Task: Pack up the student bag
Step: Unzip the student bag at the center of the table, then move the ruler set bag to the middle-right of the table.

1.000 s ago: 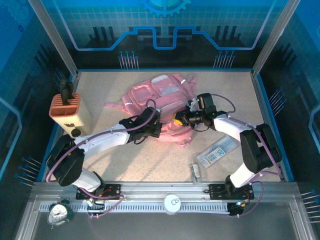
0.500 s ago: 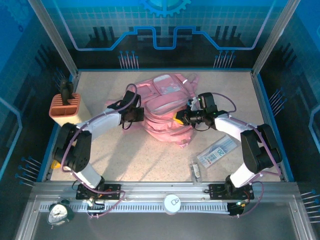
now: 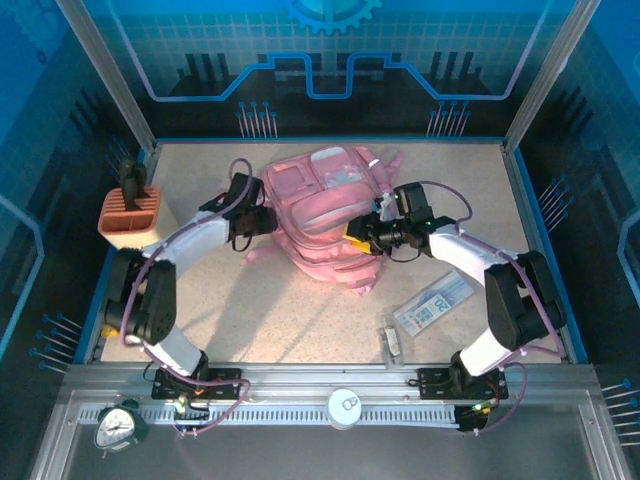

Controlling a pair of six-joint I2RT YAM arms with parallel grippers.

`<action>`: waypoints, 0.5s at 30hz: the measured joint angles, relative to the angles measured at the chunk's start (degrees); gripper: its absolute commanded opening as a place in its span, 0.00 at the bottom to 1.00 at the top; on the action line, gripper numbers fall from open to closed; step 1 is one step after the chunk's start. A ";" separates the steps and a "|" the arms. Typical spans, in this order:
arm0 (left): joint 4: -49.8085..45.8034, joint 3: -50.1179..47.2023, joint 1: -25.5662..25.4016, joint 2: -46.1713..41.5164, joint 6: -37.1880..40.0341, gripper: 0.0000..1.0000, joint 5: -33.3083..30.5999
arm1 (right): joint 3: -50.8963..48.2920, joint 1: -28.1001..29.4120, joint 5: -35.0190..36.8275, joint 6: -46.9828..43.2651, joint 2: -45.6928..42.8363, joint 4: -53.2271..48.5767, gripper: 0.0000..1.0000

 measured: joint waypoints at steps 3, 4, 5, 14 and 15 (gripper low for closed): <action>0.33 -3.93 -2.86 -7.93 -2.60 0.49 0.96 | 0.33 -0.28 4.57 -5.05 -4.74 -8.37 0.65; 0.74 -5.11 -4.31 -10.29 -3.37 0.50 1.51 | 0.28 -0.72 6.67 -6.47 -7.17 -11.50 0.66; 1.36 -6.25 -5.77 -12.41 -4.26 0.51 1.90 | 0.24 -1.05 7.98 -7.63 -8.76 -13.51 0.67; 9.20 -18.91 -25.64 -23.67 -15.56 0.55 4.70 | -8.24 -3.69 20.35 -11.45 -25.94 -32.81 0.73; 10.29 -19.61 -27.96 -23.54 -16.81 0.55 4.81 | -10.08 -4.00 21.64 -11.19 -28.46 -35.01 0.72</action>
